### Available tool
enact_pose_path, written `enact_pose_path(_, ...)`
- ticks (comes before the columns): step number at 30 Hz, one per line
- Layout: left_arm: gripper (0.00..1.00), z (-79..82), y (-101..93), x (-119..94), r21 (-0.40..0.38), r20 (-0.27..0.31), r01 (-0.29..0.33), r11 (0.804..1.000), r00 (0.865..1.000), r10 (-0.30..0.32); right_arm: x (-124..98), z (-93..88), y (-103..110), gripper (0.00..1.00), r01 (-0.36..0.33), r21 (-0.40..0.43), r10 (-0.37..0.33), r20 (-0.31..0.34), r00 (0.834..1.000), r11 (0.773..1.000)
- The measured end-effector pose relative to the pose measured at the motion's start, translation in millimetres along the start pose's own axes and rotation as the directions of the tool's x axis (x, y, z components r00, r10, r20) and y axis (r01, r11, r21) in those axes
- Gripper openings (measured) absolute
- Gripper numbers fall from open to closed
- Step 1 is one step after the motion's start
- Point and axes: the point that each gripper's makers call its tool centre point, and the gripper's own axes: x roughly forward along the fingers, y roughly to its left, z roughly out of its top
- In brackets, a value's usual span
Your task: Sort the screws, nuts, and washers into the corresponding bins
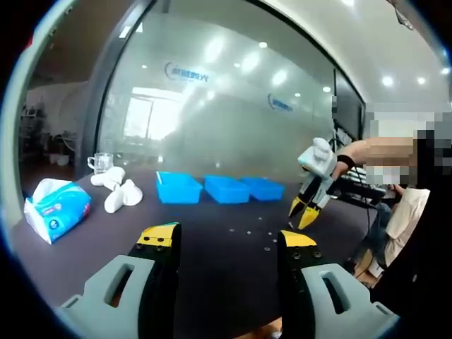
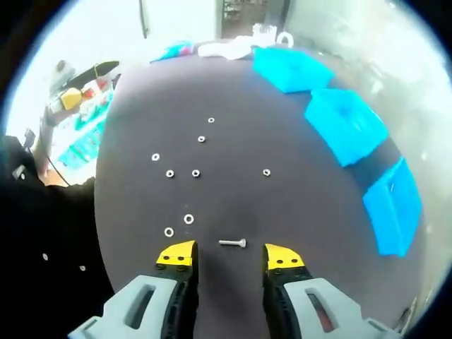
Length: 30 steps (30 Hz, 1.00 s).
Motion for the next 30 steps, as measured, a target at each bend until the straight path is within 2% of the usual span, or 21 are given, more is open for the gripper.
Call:
enact_pose_path(14, 0.53, -2.3, 2.7, -1.5, -0.008, -0.003, -0.009, 1.000, 1.000, 0.009, 5.9, 0.4, -3.6, 0.26, -0.009, -0.014, 0.009, 0.008, 1.000, 1.000)
enact_pose_path(23, 0.53, -2.8, 3.7, -3.2, -0.008, -0.005, -0.017, 1.000, 1.000, 0.017, 10.1, -1.6, -2.3, 0.19, -0.017, -0.003, 0.017, 0.005, 1.000, 1.000)
enact_pose_path(27, 0.53, -2.5, 2.8, -3.6, -0.008, -0.003, -0.015, 1.000, 1.000, 0.015, 10.4, -1.1, 2.8, 0.13, -0.030, -0.006, 0.030, 0.005, 1.000, 1.000)
enact_pose_path(30, 0.53, -2.5, 2.0, -3.6, -0.009, -0.002, -0.014, 1.000, 1.000, 0.014, 10.6, -1.4, 3.9, 0.13, -0.027, -0.002, 0.027, 0.007, 1.000, 1.000)
